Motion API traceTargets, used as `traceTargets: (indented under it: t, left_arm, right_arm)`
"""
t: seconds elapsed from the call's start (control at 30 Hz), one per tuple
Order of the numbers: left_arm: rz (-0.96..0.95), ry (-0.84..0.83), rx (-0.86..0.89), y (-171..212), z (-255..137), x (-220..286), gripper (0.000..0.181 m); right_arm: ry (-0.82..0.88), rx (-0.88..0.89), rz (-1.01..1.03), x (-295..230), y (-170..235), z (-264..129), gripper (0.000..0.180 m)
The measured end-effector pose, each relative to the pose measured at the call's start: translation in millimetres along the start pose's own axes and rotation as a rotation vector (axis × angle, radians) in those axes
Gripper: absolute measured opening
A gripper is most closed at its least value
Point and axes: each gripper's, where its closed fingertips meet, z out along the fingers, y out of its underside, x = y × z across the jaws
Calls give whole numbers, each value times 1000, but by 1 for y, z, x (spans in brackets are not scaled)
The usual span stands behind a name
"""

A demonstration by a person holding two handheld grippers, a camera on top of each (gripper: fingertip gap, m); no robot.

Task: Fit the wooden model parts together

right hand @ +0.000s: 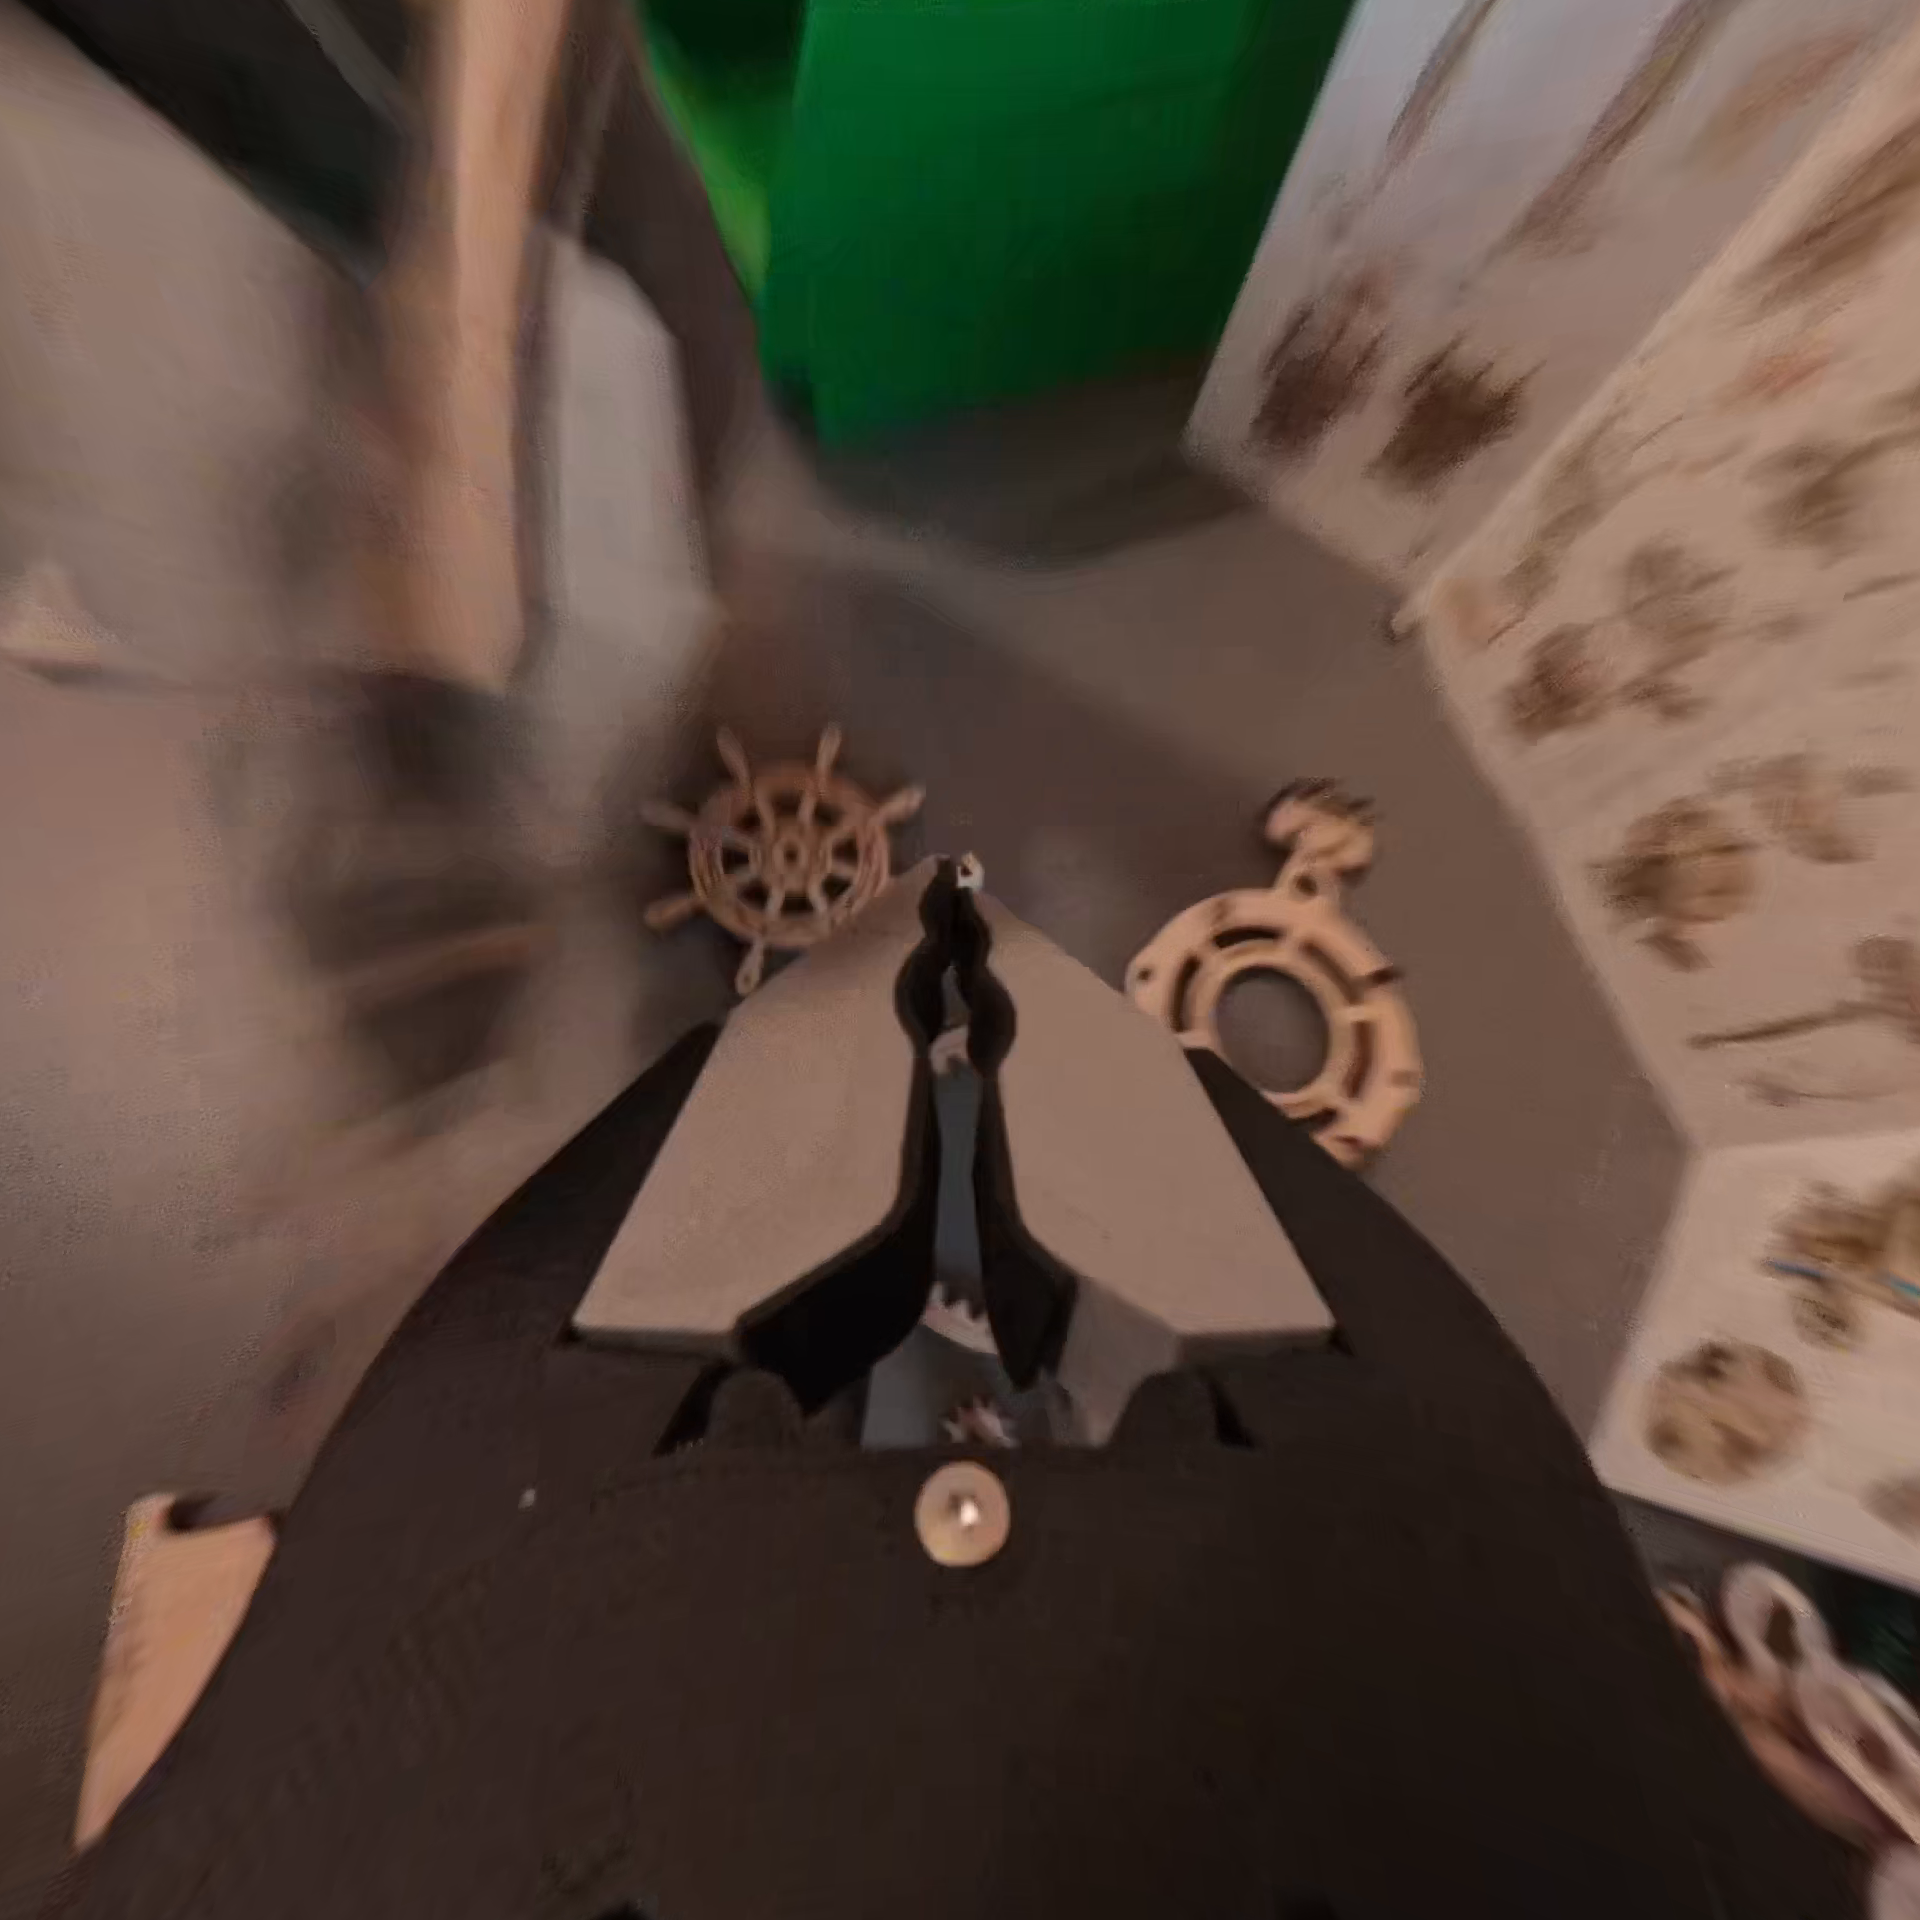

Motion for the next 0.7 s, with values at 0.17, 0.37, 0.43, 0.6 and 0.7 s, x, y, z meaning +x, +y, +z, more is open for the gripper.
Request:
traceTargets:
  t: [0.17,0.37,0.43,0.6,0.7]
  left_arm:
    - [-29,-358,-54,10,-34,-66,0]
    - [-53,-459,27,-3,-69,-91,0]
    - [-74,-445,22,0,-69,-93,0]
    - [-104,-482,98,-13,-87,-102,0]
    - [-90,-492,87,-11,-88,-104,0]
  right_arm:
    - [-45,217,271,37,-28,-21,0]
    - [65,348,395,85,-23,-55,0]
    - [41,363,409,85,-21,-58,0]
    - [-133,407,478,69,-23,-59,0]
    - [-237,444,527,61,-27,-63,6]
